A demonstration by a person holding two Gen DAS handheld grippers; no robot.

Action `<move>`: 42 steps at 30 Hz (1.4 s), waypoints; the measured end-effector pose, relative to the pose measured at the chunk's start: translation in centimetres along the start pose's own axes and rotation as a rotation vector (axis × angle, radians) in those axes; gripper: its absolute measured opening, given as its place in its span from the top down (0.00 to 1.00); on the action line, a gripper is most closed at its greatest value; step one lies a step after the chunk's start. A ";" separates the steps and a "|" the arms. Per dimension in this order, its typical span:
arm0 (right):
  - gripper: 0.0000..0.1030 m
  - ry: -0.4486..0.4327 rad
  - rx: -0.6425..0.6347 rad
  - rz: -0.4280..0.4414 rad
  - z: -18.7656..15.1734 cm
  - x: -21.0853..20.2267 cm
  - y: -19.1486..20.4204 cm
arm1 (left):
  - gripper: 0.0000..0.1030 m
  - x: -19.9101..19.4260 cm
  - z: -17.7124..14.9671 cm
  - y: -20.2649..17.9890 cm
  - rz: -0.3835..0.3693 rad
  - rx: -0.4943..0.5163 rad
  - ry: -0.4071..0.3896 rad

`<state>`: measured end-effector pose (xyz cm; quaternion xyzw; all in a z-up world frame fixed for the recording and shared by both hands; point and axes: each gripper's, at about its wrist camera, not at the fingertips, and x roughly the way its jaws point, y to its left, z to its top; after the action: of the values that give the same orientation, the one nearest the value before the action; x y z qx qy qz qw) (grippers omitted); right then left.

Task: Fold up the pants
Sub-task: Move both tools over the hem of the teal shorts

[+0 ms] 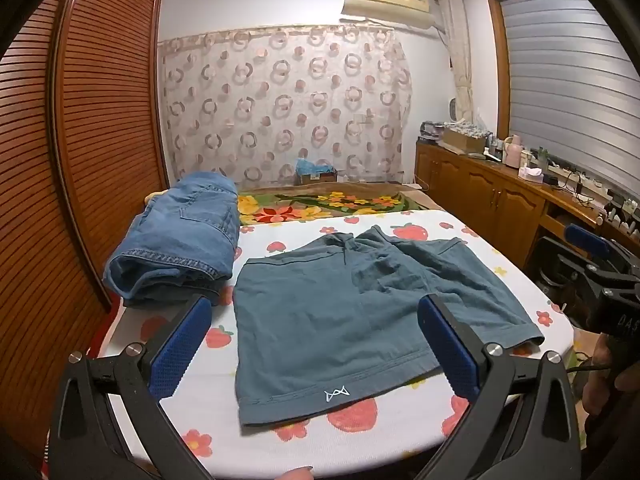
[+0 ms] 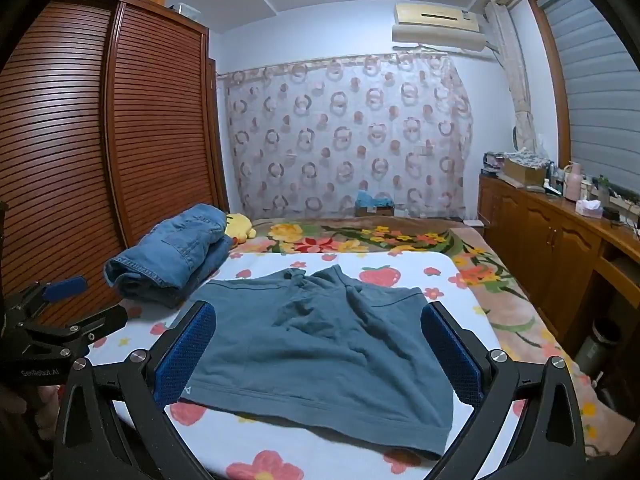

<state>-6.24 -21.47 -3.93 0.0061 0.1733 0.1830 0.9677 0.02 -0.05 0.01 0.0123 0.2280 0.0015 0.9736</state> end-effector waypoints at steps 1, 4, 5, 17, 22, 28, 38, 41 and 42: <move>0.00 0.002 -0.004 0.000 0.0 0.0 0.0 | 0.00 0.0 0.0 0.0 0.003 -0.001 -0.003; 0.01 0.007 0.000 0.000 0.0 0.0 0.0 | 0.00 0.0 0.0 -0.1 0.004 -0.002 -0.004; 0.01 0.009 0.000 -0.002 0.0 0.1 -0.2 | 0.00 0.1 0.0 -0.2 0.005 -0.002 -0.004; 0.01 0.023 -0.010 -0.011 0.1 0.3 0.0 | 0.00 -0.2 0.5 0.5 0.006 -0.019 -0.022; 0.01 0.020 -0.013 -0.013 0.1 0.4 0.1 | 0.00 -0.1 0.6 0.7 0.002 -0.018 -0.022; 0.01 0.016 -0.015 -0.011 0.1 0.2 0.2 | 0.00 -0.2 0.4 0.5 0.005 -0.025 -0.023; 0.01 0.015 -0.014 -0.011 0.2 0.2 0.2 | 0.00 -0.2 0.5 0.6 0.004 -0.025 -0.024; 0.01 0.014 -0.014 -0.011 0.2 0.2 0.2 | 0.00 -0.3 0.5 0.5 0.005 -0.026 -0.023; 0.01 0.014 -0.014 -0.011 0.2 0.2 0.2 | 0.00 -0.3 0.5 0.5 0.004 -0.024 -0.025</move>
<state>-6.10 -21.24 -3.81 -0.0029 0.1786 0.1790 0.9675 0.01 0.48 0.61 0.0009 0.2160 0.0061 0.9764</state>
